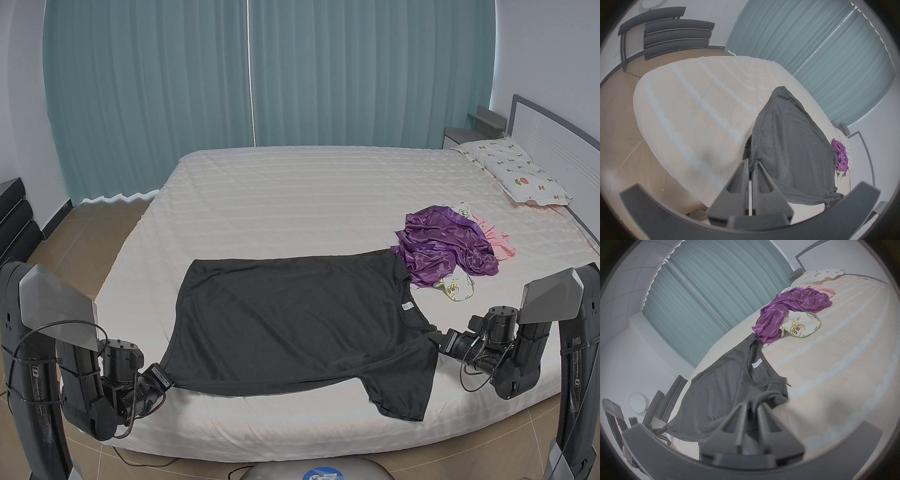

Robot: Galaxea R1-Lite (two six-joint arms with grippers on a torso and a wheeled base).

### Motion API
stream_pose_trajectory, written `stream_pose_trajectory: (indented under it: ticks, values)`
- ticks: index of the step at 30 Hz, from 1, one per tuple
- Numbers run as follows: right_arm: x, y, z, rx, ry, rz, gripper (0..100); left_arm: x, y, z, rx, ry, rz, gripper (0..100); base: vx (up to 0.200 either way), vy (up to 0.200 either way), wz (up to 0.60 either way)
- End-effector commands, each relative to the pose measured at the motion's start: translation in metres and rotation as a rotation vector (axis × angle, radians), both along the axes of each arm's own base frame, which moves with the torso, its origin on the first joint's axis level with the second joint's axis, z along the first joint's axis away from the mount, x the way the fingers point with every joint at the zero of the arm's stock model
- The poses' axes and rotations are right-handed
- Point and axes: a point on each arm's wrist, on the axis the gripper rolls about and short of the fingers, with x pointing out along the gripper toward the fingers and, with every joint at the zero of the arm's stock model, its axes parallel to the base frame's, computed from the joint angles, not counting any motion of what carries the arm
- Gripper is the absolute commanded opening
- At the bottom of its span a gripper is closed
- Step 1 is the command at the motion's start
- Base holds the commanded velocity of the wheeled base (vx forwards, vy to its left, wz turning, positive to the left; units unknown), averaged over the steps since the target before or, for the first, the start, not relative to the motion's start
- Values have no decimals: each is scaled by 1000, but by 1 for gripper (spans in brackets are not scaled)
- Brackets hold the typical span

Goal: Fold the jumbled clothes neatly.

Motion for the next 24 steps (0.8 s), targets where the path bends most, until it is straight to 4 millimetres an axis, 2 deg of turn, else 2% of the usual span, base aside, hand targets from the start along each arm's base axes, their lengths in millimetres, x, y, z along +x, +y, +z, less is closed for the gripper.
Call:
stream_pose_trajectory:
  ticks: [1, 3, 7, 12, 13, 17, 24]
  values:
    - [2, 2, -12, -1, 20, 5, 100, 1, 0, -1, 0, 1, 1, 0, 0, 0, 0]
    - [1, 2, -15, -3, 32, 4, 100, 1, 0, -2, 0, 5, 1, 0, 0, 0, 0]
    - [-3, -10, -6, 0, 28, -31, 100, 1, 0, -5, 1, 13, 1, 0, 0, 0, 0]
    - [-33, -14, 2, 7, 86, -17, 100, 2, 0, -5, 0, 11, 2, 0, 0, 0, 0]
    - [-44, -12, 2, 18, 121, 10, 100, 2, 0, -5, 1, 11, 1, 0, 0, 0, 0]
    - [-64, -9, -1, 29, 176, 72, 100, 2, 0, -5, 0, 10, 4, 0, 0, 0, 0]
    - [-67, 3, -13, -1, 207, 129, 100, 2, 0, -5, -1, 8, 4, 0, 0, 0, 0]
